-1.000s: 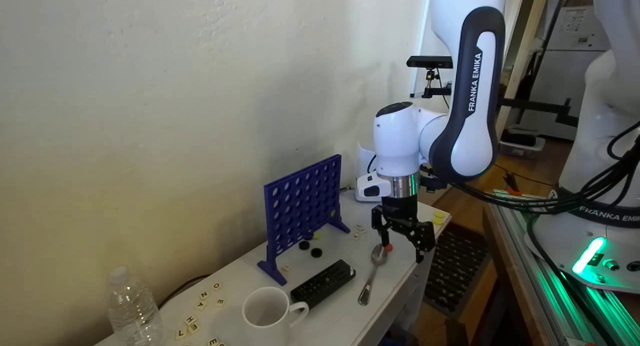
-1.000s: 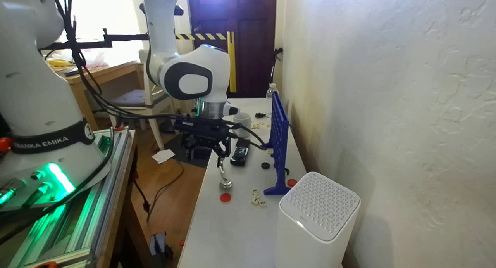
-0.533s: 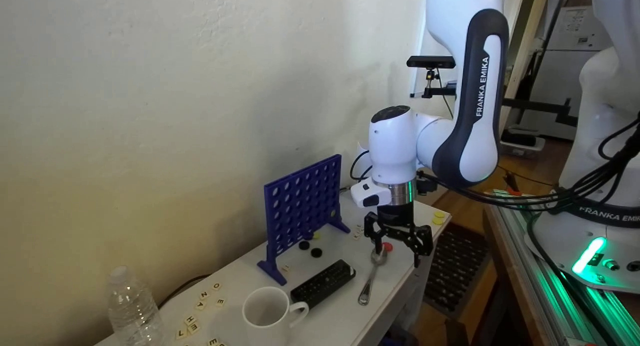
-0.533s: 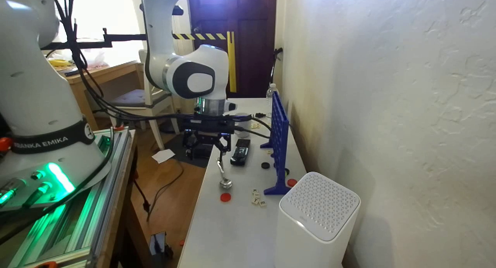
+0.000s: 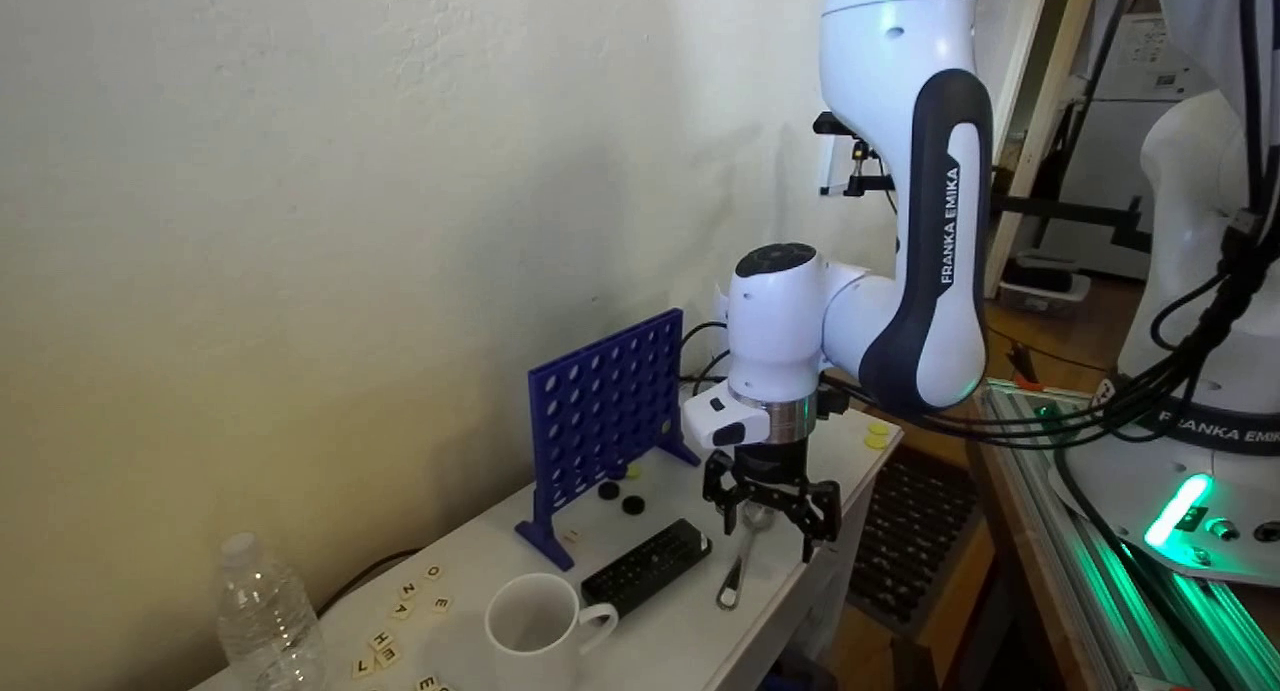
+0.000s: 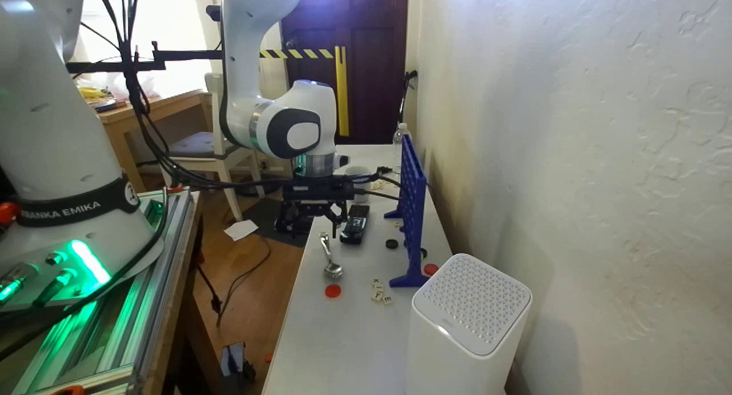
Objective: Pick up the spoon and put it in the cup
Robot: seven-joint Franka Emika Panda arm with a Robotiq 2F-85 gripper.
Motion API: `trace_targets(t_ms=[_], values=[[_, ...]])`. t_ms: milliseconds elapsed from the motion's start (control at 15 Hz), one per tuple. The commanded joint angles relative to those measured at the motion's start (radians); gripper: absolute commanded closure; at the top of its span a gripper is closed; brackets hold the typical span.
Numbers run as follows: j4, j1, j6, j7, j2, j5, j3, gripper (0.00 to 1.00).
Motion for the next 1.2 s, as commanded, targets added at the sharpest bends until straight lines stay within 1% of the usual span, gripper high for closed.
trace_targets(t_ms=[0, 67, 200, 333, 400, 467, 533, 667, 800, 867, 933, 1000, 1133], values=[[0.036, 0.048, 0.056, -0.017, 0.060, -0.022, -0.060, 0.00], [0.041, 0.051, 0.060, -0.024, 0.066, -0.022, -0.070, 0.00], [0.053, 0.052, 0.060, -0.040, 0.077, -0.021, -0.080, 0.07], [0.075, 0.047, 0.045, -0.036, 0.089, -0.042, -0.082, 0.09], [0.085, 0.047, 0.040, -0.038, 0.096, -0.045, -0.081, 0.16], [0.094, 0.049, 0.040, -0.039, 0.103, -0.046, -0.082, 0.34], [0.104, 0.046, 0.038, -0.040, 0.112, -0.045, -0.077, 0.36], [0.116, 0.045, 0.036, -0.040, 0.125, -0.045, -0.073, 0.49], [0.120, 0.038, 0.038, -0.041, 0.136, -0.045, -0.069, 0.66], [0.119, 0.036, 0.038, -0.042, 0.140, -0.047, -0.071, 0.66], [0.118, 0.034, 0.039, -0.043, 0.144, -0.047, -0.073, 0.72], [0.116, 0.032, 0.044, -0.043, 0.144, -0.048, -0.077, 0.86], [0.103, 0.033, 0.042, -0.040, 0.129, -0.048, -0.085, 0.98]])
